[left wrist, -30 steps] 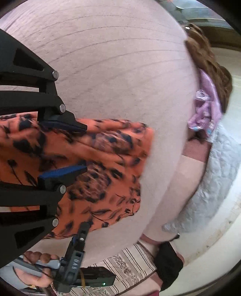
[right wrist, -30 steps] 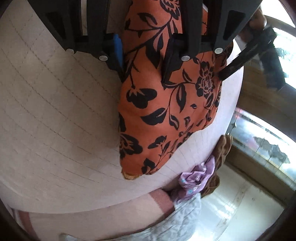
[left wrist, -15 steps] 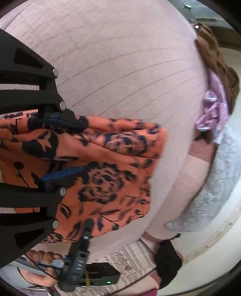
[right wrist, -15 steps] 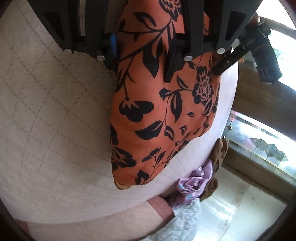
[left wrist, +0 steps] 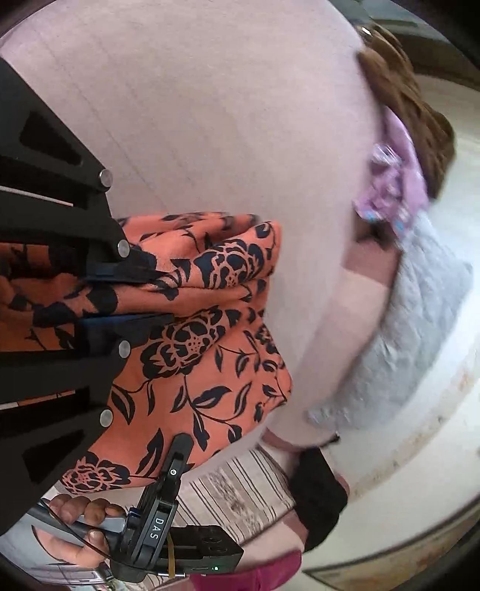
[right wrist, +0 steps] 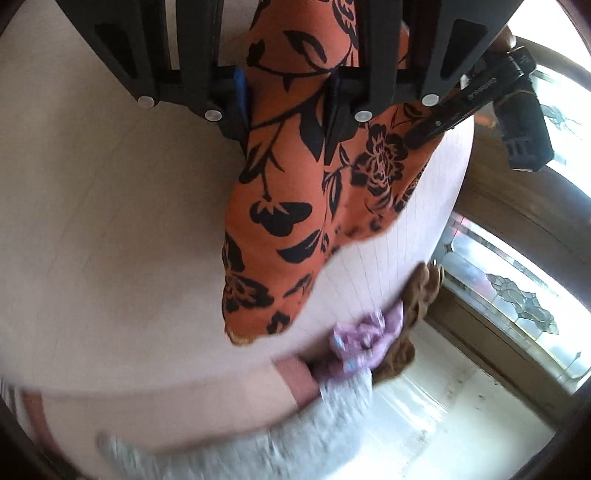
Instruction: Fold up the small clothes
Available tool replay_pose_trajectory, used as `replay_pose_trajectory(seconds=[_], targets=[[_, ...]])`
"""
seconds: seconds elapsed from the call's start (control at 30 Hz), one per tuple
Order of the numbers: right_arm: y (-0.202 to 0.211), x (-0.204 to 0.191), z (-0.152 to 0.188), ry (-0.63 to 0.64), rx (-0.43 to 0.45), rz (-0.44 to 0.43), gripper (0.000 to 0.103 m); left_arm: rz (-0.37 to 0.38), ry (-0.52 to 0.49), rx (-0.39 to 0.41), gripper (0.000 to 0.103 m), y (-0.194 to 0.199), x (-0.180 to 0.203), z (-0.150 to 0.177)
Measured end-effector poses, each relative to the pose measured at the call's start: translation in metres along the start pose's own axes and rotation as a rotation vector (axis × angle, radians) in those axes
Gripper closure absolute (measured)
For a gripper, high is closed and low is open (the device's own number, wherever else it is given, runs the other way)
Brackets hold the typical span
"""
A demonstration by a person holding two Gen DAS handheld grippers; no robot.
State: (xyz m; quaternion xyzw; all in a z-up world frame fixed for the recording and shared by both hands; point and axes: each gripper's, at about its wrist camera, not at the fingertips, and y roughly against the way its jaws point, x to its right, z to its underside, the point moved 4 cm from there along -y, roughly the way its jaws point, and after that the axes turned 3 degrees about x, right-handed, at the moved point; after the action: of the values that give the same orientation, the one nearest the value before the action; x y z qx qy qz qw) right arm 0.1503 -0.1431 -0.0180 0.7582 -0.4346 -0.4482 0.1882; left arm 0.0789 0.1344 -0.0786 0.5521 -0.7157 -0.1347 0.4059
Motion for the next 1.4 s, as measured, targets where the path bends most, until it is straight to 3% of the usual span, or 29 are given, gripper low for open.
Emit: replay_pose_trajectory(seconds=[0.1,0.17,0.23,0.3,0.33,0.37,0.4,0.47,0.5,0.57,0.6,0.63,0.67,0.77,0.93,1.0,1.03,1.07,1.13,1.17,1.33,1.4], targets=[[0.027,0.018,-0.019,0.004,0.063,0.036,0.069,0.026,-0.018,-0.028,0.089,-0.016,-0.008,-0.006],[0.034,0.047,-0.027,-0.035,0.087,0.076,0.069,0.035,-0.014,-0.132,0.083,-0.038,-0.021,0.008],[0.03,0.085,-0.019,-0.124,0.064,0.109,0.063,-0.047,0.005,-0.27,0.08,-0.063,-0.031,0.038],[0.016,0.119,-0.001,-0.2,-0.016,0.165,0.062,-0.038,-0.006,-0.204,0.075,-0.048,-0.043,0.043],[0.012,0.131,0.009,-0.222,-0.039,0.17,0.056,-0.046,-0.009,-0.194,0.068,-0.041,-0.043,0.044],[0.014,0.135,0.016,-0.242,-0.028,0.122,0.042,-0.04,-0.005,-0.189,0.064,-0.036,-0.043,0.044],[0.019,0.138,0.019,-0.26,-0.016,0.097,0.041,-0.034,0.003,-0.165,0.061,-0.027,-0.045,0.042],[0.029,0.14,0.018,-0.254,0.015,0.067,0.041,-0.05,0.019,-0.115,0.032,-0.014,-0.051,0.04],[0.031,0.137,0.014,-0.248,0.023,0.04,0.041,-0.04,0.036,-0.109,0.03,-0.015,-0.054,0.041],[0.026,0.133,0.009,-0.244,0.012,-0.006,0.041,0.016,0.067,-0.225,0.031,-0.037,-0.058,0.056],[0.019,0.131,0.008,-0.241,-0.015,-0.003,0.041,0.034,0.077,-0.275,0.037,-0.045,-0.058,0.064],[0.006,0.129,0.01,-0.233,-0.061,0.0,0.041,0.04,0.056,-0.278,0.056,-0.051,-0.055,0.071],[-0.005,0.126,0.012,-0.224,-0.091,0.011,0.049,0.035,0.018,-0.27,0.07,-0.051,-0.049,0.072],[-0.001,0.105,0.009,-0.151,-0.075,0.057,0.07,0.034,-0.065,-0.226,0.077,-0.04,-0.032,0.061],[0.05,0.079,-0.021,-0.042,0.08,0.103,0.073,0.066,-0.137,-0.123,0.076,-0.039,0.002,0.034],[0.057,0.09,-0.025,-0.054,0.112,0.124,0.071,0.027,-0.135,-0.172,0.068,-0.063,0.001,0.041],[0.053,0.105,-0.023,-0.096,0.107,0.12,0.067,-0.013,-0.125,-0.238,0.065,-0.081,-0.005,0.049],[0.044,0.12,-0.02,-0.136,0.082,0.126,0.055,-0.042,-0.093,-0.29,0.055,-0.095,-0.012,0.056],[0.023,0.152,0.0,-0.21,-0.008,0.221,0.047,-0.02,-0.019,-0.237,0.053,-0.082,-0.018,0.057],[0.026,0.154,0.005,-0.216,0.009,0.202,0.046,-0.028,-0.028,-0.215,0.053,-0.072,-0.018,0.057],[0.076,0.111,0.003,-0.114,0.156,0.194,0.045,-0.122,-0.103,-0.15,0.052,-0.04,-0.007,0.067],[0.085,0.083,0.001,-0.044,0.179,0.175,0.034,-0.154,-0.124,-0.137,0.052,-0.03,-0.003,0.074]])
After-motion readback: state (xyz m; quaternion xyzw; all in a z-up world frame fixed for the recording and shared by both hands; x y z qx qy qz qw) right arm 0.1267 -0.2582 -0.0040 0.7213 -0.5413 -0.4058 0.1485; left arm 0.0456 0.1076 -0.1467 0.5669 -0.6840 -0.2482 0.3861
